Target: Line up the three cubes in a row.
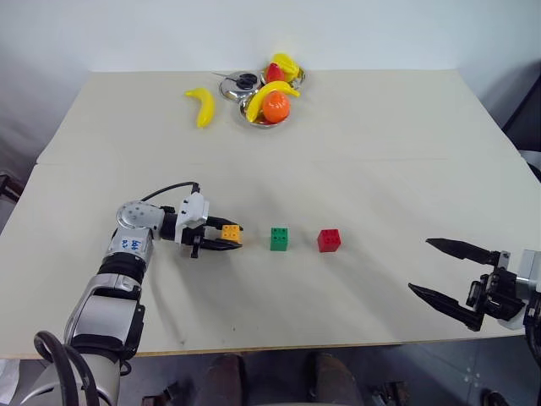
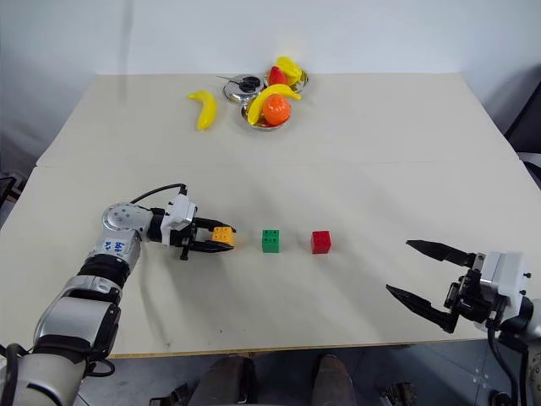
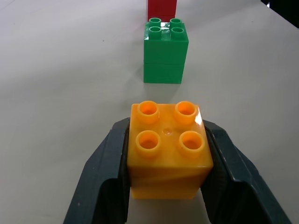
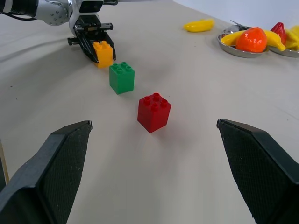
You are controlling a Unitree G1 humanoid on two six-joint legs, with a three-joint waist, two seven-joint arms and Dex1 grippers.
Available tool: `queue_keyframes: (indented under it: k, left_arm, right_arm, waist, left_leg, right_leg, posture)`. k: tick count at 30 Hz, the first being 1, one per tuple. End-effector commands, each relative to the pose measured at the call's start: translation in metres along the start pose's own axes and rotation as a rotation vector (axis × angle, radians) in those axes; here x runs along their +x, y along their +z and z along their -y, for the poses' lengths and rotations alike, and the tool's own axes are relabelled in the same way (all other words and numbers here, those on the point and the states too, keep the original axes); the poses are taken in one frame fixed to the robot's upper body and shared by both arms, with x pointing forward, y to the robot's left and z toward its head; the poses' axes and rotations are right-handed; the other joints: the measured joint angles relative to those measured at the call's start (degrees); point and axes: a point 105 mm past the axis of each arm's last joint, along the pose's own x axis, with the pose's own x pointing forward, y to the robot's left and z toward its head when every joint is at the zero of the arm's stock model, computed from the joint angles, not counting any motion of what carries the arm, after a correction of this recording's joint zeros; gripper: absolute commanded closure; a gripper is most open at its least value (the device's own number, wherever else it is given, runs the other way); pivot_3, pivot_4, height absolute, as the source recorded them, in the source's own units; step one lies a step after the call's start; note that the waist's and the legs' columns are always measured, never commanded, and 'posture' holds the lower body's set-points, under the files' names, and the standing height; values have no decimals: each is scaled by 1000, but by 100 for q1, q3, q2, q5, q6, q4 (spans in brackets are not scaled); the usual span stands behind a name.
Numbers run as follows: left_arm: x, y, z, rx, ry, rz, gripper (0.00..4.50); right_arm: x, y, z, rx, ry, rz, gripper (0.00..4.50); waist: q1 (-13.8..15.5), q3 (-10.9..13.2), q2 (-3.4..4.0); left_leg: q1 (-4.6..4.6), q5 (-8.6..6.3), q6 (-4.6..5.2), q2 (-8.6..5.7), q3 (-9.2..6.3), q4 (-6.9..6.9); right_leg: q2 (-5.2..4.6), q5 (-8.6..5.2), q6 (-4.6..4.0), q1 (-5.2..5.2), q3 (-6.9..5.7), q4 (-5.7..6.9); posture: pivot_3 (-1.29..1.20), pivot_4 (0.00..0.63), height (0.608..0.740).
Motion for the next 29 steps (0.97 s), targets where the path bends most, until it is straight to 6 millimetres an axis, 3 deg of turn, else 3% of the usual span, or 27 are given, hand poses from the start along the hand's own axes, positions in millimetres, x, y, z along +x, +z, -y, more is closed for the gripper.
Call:
queue_keyframes:
  k: [1, 6, 9, 17, 23, 29]
  left_arm:
    - [-1, 2, 10, -15, -111, -4, 2248]
    - [-9, 8, 10, 3, -91, 15, 850]
    - [-32, 10, 10, 45, -13, 13, 14]
    - [-93, 6, 40, -5, 116, -56, 14]
    - [-144, 4, 54, -52, 361, -130, 14]
    - [-159, -3, 69, -75, 466, -171, 14]
  right_arm:
    - [1, 4, 1, -27, -1, 15, 0]
    - [-1, 0, 4, -23, -1, 11, 0]
    - [-6, -2, 9, -23, -5, 0, 0]
    - [-29, -12, 19, -29, 9, -76, 0]
    - [-56, -25, 36, -40, -27, -158, 0]
    - [-56, -34, 42, -42, -12, -175, 0]
  waist:
    - [0, 0, 0]
    - [0, 0, 0]
    - [-14, 0, 0]
    - [-73, 0, 0]
    - [-42, 1, 1]
    - [-51, 3, 8]
  left_leg:
    - [0, 0, 0, 0, 0, 0]
    - [-2, 0, 0, 0, 0, 0]
    - [-3, 0, 0, 0, -1, -1]
    - [0, -1, 2, 3, 1, -6]
    - [2, -2, 2, 7, 1, -7]
    - [6, -3, 1, 9, 4, -10]
  right_leg:
    - [0, 0, 0, 0, 0, 0]
    - [0, 0, 0, 0, 0, -2]
    - [0, 0, 0, 0, 0, -2]
    - [0, -1, -2, -2, 0, -1]
    - [0, -2, -3, -2, 0, 0]
    - [0, -2, -4, -2, 0, 0]
  posture:
    - [0, 150, 740]
    - [0, 150, 740]
    - [0, 150, 740]
    - [0, 150, 740]
    - [0, 150, 740]
    - [0, 150, 740]
